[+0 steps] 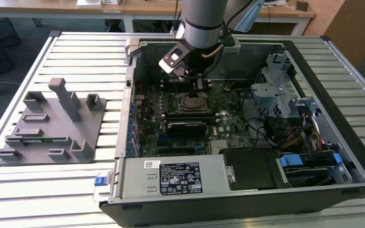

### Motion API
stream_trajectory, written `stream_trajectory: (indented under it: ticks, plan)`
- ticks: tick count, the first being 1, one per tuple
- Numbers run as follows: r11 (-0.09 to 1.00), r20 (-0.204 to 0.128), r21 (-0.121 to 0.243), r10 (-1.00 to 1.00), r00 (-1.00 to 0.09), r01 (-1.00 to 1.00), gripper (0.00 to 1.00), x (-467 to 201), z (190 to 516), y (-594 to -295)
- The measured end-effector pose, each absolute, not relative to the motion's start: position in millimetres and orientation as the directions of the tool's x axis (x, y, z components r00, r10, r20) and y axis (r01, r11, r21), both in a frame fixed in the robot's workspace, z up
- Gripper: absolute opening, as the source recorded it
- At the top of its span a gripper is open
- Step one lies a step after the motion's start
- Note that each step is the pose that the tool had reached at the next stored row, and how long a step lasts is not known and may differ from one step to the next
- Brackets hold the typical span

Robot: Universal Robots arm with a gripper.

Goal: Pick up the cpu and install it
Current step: 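Install the first cpu locking lever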

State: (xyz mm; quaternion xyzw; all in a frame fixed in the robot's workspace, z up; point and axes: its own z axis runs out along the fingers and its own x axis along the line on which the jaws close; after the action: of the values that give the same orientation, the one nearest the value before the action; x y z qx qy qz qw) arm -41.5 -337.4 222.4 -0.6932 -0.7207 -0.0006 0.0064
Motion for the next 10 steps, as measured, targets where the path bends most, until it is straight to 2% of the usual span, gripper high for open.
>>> stream_trajectory:
  ticks: [10]
  plan:
    - [0.039, 0.010, -0.008, 0.999, -0.039, 0.999, 0.11, -41.6, 225.8, -337.4]
